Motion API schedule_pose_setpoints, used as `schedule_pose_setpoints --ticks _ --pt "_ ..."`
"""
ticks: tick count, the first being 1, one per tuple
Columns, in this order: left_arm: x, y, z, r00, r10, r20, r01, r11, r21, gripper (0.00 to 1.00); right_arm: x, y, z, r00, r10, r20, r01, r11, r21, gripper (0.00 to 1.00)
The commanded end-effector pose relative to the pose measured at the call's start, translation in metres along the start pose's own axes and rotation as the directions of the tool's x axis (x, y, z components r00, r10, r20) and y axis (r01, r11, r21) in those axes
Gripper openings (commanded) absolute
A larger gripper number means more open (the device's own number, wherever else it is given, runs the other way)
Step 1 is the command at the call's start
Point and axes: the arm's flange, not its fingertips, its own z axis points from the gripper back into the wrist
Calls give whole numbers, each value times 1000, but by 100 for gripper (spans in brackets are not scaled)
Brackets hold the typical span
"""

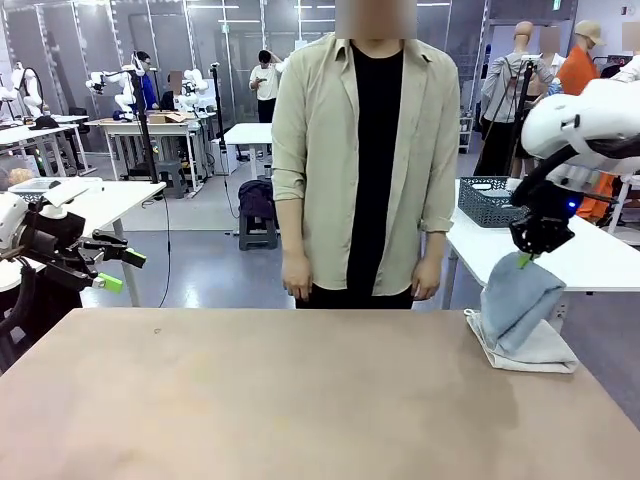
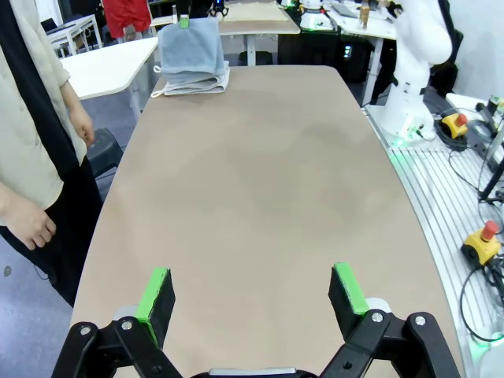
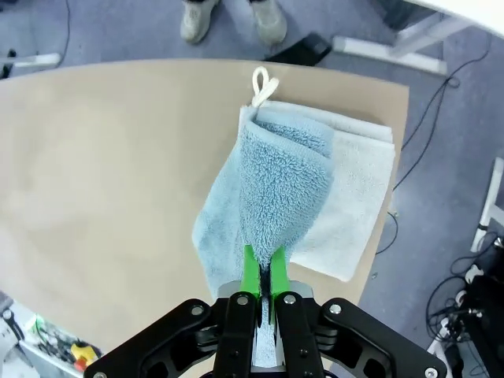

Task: Fold the towels and place them in the basket.
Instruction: Stack the folded Towel with hook on the right side of the table.

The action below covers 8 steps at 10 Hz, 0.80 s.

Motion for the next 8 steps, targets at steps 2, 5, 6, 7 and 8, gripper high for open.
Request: schedule_pose_setpoints --ticks 2,5,6,7,8 --pt "0 -4 0 1000 -10 -4 10 1000 4 100 25 -60 -24 997 79 -25 -77 994 82 6" --pt "0 -4 0 1000 -10 -4 10 1000 4 100 40 -105 -43 986 166 16 -166 978 123 6" --pt "0 -4 0 1000 -10 -4 10 1000 4 100 45 -112 -47 990 140 -12 -137 981 135 21" --pt "0 -4 0 1000 -10 -4 10 1000 4 100 44 -114 -46 990 141 -28 -136 981 139 26" --pt "0 -4 0 1000 -10 -4 10 1000 4 100 41 -111 -43 989 144 -39 -138 981 137 41"
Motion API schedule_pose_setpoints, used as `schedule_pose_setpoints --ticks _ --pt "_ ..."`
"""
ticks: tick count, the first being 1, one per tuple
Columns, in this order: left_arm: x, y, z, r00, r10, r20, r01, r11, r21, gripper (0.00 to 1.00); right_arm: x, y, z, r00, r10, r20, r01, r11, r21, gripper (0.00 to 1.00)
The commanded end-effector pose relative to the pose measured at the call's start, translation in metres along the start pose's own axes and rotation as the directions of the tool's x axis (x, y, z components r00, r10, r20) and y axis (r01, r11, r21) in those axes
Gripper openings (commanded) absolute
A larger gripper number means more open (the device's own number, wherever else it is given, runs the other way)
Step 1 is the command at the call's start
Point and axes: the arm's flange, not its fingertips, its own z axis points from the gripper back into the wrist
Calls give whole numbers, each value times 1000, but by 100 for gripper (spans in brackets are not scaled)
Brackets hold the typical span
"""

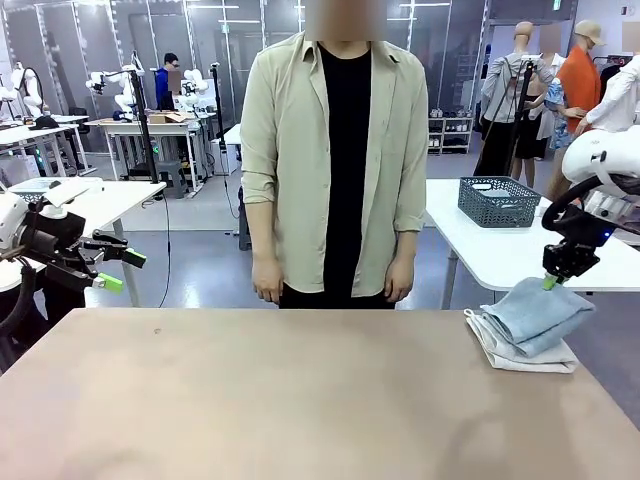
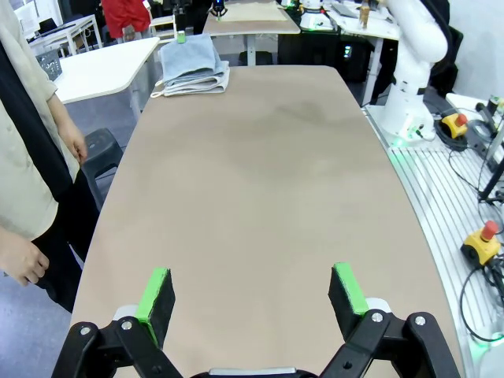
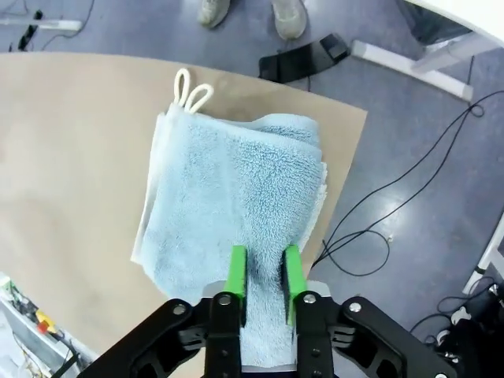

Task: Fold the towels and place them in the basket.
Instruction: Stack the folded Towel with hook on the right side of the table.

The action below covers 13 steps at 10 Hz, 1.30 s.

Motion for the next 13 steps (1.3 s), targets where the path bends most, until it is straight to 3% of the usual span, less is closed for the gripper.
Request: schedule_pose_setpoints --ticks 1,2,3,4,5,9,10,12,13 --pt "0 -4 0 1000 -10 -4 10 1000 4 100 8 9 12 1000 9 -26 -9 999 31 45" --pt "0 -4 0 1000 -10 -4 10 1000 4 100 6 13 14 999 -3 -50 5 999 40 60" --pt "0 -4 0 1000 -10 -4 10 1000 4 100 4 19 15 996 -27 -83 30 999 28 65" --pt "0 -4 0 1000 -10 -4 10 1000 4 100 -2 30 22 996 -22 -90 23 1000 11 59" --pt "0 -4 0 1000 -10 -4 10 1000 4 100 -14 51 36 995 -14 -102 13 1000 -5 85" --pt "0 -4 0 1000 -10 -4 10 1000 4 100 -100 177 114 989 -78 -128 63 992 -112 85" --pt "0 -4 0 1000 -10 -4 10 1000 4 100 -131 208 143 989 -41 -144 24 993 -118 85" --pt "0 -4 0 1000 -10 -4 10 1000 4 100 -179 252 178 993 -9 -115 -5 992 -123 85" --pt "0 -4 0 1000 -10 -4 10 1000 4 100 -203 273 190 998 -31 -62 23 992 -128 85"
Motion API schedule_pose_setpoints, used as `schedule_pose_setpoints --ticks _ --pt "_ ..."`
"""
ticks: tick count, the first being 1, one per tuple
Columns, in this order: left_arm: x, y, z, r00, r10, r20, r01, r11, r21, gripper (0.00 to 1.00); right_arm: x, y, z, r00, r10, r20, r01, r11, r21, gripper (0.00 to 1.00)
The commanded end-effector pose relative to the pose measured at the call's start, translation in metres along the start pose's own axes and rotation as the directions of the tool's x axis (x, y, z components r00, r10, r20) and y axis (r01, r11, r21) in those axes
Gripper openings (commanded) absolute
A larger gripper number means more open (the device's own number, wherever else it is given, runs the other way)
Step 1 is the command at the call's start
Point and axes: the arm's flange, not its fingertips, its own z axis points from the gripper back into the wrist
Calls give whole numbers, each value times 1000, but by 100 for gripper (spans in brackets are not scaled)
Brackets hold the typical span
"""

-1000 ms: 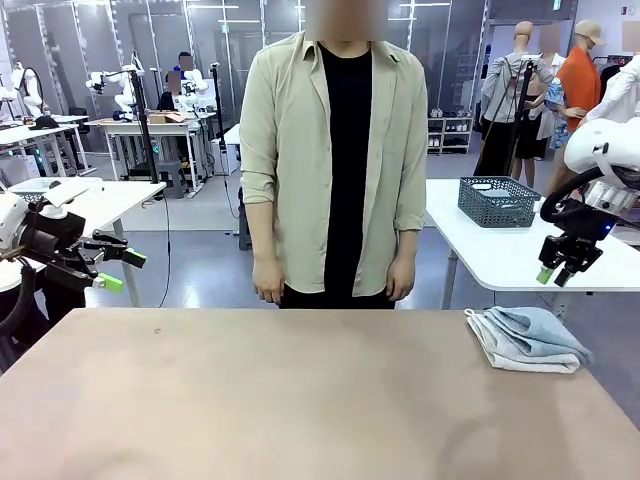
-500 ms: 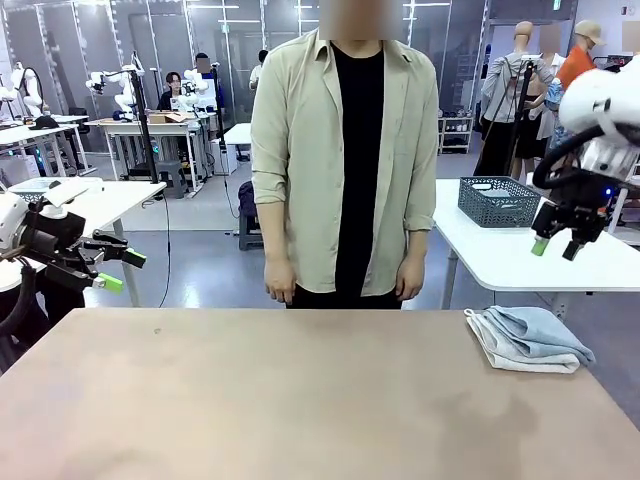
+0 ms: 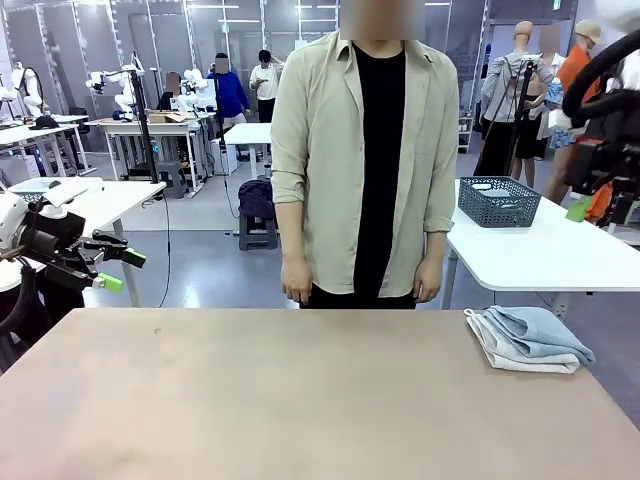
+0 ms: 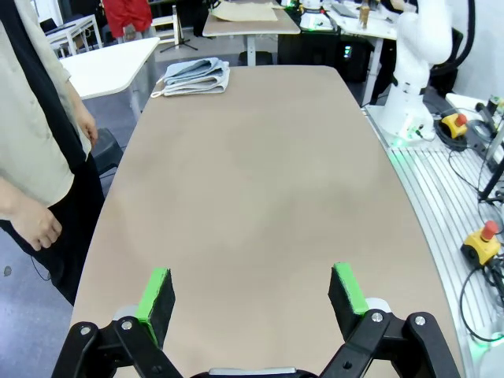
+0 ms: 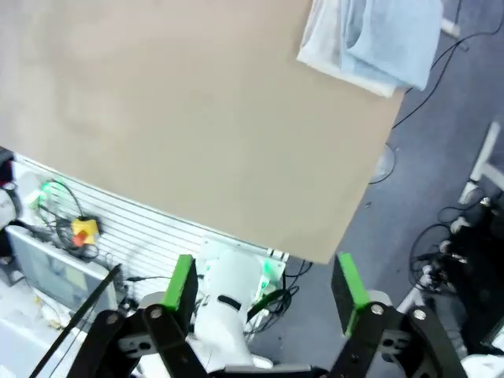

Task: Fold the towels and place them in the basket.
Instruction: Stack the folded Towel with hook on the right side of the table.

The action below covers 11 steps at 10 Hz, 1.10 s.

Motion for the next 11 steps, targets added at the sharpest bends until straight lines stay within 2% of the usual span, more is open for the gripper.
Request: schedule_pose_setpoints --ticks 1,4,5,6,11 --pt "0 -4 0 1000 -10 -4 10 1000 4 100 -44 31 -4 997 -54 58 55 998 -11 85" --pt "0 -4 0 1000 -10 -4 10 1000 4 100 -81 56 10 982 -51 180 47 999 29 85" --pt "0 -4 0 1000 -10 -4 10 1000 4 100 -82 57 8 984 -22 175 19 1000 20 85" --pt "0 -4 0 1000 -10 -4 10 1000 4 100 -82 56 25 992 -28 121 28 1000 0 85" --pt "0 -4 0 1000 -10 -4 10 1000 4 100 -82 56 25 992 -28 121 28 1000 0 85"
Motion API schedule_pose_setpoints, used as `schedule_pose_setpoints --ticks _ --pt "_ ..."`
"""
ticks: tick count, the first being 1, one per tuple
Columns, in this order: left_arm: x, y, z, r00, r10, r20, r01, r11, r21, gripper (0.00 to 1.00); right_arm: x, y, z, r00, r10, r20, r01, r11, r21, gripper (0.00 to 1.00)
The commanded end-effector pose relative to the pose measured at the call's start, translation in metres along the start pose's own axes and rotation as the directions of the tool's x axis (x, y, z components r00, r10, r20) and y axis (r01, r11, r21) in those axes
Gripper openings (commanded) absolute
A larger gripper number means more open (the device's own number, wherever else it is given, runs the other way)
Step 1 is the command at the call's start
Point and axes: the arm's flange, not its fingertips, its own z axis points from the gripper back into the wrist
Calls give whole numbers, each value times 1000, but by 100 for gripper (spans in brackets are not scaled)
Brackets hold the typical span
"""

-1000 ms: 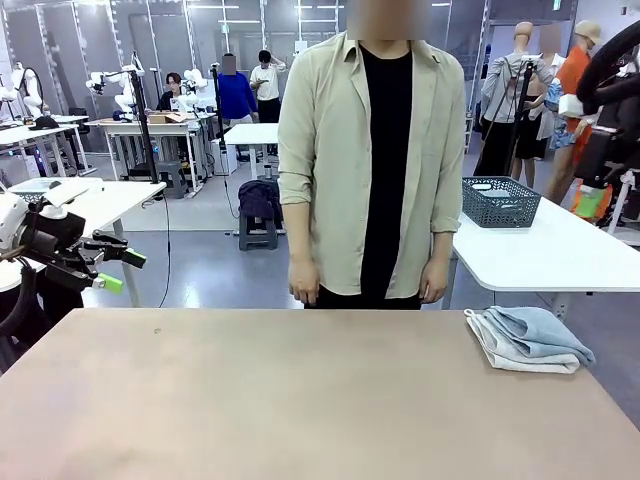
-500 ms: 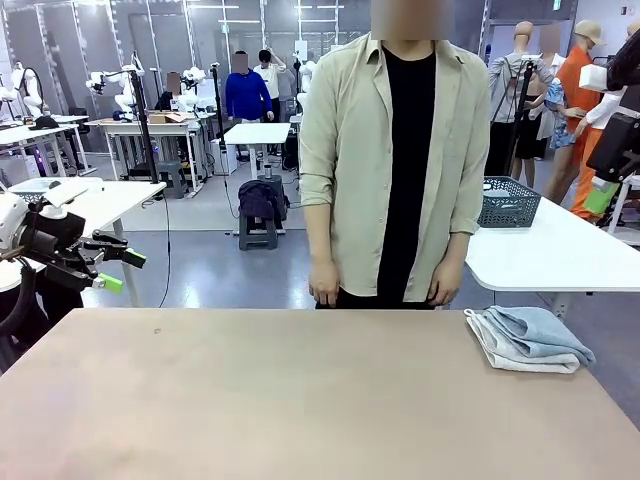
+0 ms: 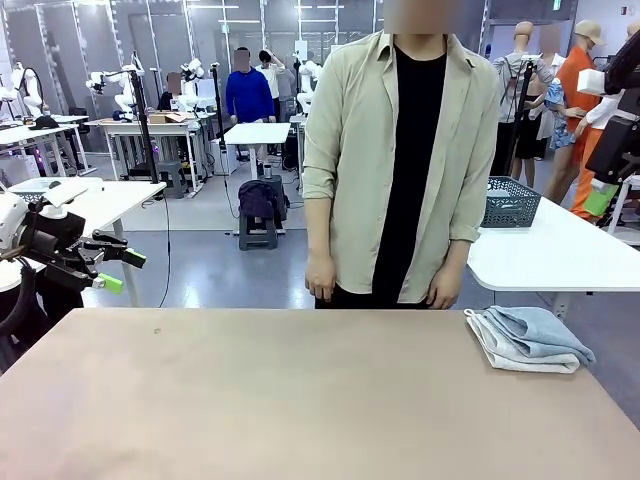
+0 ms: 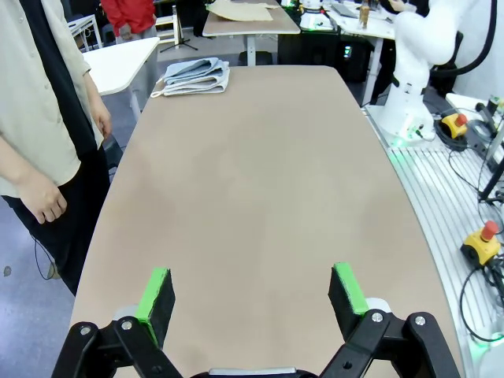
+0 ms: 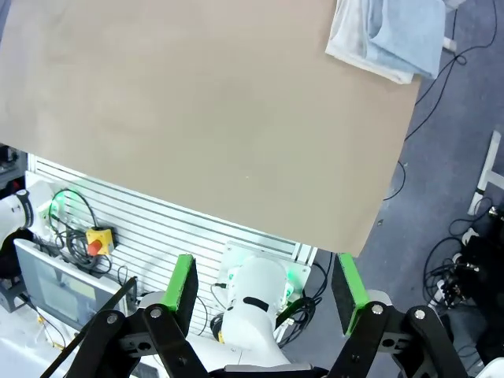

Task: Fold the towels and place them in the basket.
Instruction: Stack the folded Towel with hook on the right side of the table.

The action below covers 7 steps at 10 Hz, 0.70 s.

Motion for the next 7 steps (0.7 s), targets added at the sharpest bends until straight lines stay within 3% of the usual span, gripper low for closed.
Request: schedule_pose_setpoints --ticks 1,7 --pt "0 -4 0 1000 -10 -4 10 1000 4 100 1 0 5 1000 -8 -9 8 1000 -2 85" --pt "0 -4 0 1000 -10 -4 10 1000 4 100 1 0 5 1000 -8 -9 8 1000 -2 85"
